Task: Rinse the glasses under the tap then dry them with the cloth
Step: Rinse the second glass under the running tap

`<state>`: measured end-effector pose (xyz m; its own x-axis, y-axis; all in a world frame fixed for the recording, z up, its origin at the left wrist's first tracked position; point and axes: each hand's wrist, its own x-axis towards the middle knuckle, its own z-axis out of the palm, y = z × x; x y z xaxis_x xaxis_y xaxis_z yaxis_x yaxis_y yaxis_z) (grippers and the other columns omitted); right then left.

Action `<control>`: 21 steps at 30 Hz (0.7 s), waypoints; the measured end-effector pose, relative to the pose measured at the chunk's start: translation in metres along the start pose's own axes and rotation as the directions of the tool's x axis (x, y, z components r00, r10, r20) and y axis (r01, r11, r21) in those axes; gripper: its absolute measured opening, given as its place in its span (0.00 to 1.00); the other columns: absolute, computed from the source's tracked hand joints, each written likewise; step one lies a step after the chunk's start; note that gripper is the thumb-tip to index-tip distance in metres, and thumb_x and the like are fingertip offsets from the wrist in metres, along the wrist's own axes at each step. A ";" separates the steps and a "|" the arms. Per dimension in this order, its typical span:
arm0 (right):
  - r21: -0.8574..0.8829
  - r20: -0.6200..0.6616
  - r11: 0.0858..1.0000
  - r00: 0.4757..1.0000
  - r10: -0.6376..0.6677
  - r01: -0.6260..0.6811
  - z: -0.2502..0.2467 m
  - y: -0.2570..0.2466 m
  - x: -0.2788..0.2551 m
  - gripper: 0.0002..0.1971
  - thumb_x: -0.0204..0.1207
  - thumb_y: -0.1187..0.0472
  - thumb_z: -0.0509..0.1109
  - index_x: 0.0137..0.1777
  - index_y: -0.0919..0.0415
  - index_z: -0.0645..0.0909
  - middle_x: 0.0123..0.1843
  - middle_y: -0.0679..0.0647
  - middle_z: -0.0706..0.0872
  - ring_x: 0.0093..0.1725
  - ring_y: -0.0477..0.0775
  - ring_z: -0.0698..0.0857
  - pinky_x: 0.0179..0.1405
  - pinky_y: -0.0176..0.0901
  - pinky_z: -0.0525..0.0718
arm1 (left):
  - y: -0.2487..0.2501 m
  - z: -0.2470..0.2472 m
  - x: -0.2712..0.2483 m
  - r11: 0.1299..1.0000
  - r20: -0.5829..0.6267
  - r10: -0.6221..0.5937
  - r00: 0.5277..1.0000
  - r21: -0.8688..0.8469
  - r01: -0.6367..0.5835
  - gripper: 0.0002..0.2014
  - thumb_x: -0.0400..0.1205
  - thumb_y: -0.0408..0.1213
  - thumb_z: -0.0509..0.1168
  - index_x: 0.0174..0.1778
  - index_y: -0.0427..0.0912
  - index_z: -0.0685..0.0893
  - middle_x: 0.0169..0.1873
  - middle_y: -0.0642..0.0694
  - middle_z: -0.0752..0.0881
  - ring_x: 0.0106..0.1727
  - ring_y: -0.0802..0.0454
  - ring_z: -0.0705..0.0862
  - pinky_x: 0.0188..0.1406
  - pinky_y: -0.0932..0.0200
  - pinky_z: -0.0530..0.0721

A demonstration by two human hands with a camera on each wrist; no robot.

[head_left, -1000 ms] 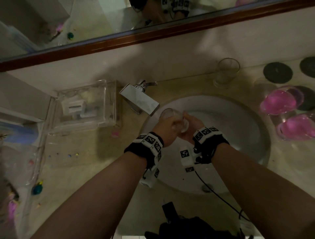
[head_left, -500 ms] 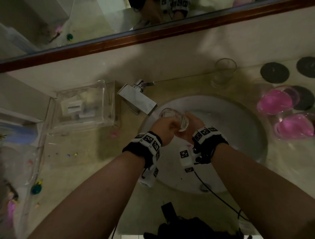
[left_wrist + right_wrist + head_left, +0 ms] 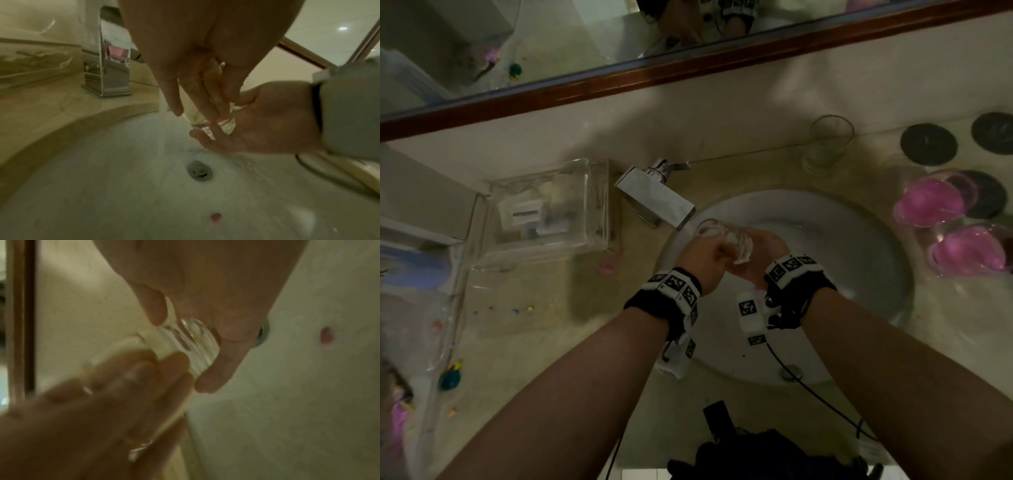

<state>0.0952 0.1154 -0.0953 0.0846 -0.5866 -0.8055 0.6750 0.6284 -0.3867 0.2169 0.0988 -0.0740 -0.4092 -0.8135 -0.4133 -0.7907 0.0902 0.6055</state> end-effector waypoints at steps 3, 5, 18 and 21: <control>0.081 -0.032 0.994 0.997 -0.077 0.079 -0.001 0.003 0.007 0.12 0.83 0.65 0.50 0.43 0.61 0.73 0.43 0.61 0.76 0.39 0.59 0.77 0.40 0.47 0.80 | -0.004 -0.002 -0.002 0.999 -0.048 -0.027 0.998 -0.032 0.025 0.07 0.82 0.33 0.67 0.52 0.39 0.89 0.52 0.44 0.89 0.54 0.50 0.85 0.46 0.71 0.73; 0.103 -0.019 0.992 0.997 -0.077 0.078 0.005 0.006 0.000 0.11 0.83 0.65 0.51 0.42 0.62 0.73 0.43 0.63 0.76 0.37 0.58 0.77 0.37 0.44 0.80 | -0.006 -0.004 -0.002 0.999 -0.059 -0.019 0.998 -0.050 0.016 0.07 0.82 0.34 0.67 0.52 0.38 0.88 0.53 0.43 0.89 0.54 0.49 0.85 0.47 0.69 0.73; -0.079 -0.062 0.994 0.994 -0.086 0.081 -0.001 0.001 -0.008 0.10 0.85 0.63 0.57 0.51 0.66 0.79 0.39 0.58 0.84 0.36 0.51 0.85 0.37 0.44 0.86 | 0.000 -0.007 -0.005 1.000 -0.036 0.023 0.999 0.004 -0.023 0.11 0.85 0.39 0.64 0.53 0.36 0.87 0.50 0.45 0.88 0.52 0.48 0.84 0.39 0.66 0.70; -0.195 -0.100 0.975 0.987 -0.128 0.106 0.002 -0.004 -0.003 0.13 0.84 0.70 0.59 0.67 0.69 0.73 0.41 0.52 0.77 0.35 0.45 0.81 0.22 0.30 0.81 | -0.003 -0.005 -0.007 0.999 -0.017 -0.008 1.000 -0.036 0.008 0.10 0.85 0.36 0.64 0.59 0.35 0.84 0.52 0.47 0.84 0.54 0.51 0.81 0.41 0.68 0.68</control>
<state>0.0934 0.1138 -0.0899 -0.0762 -0.6077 -0.7905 0.5243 0.6499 -0.5501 0.2249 0.1013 -0.0694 -0.3950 -0.8237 -0.4068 -0.7768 0.0631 0.6265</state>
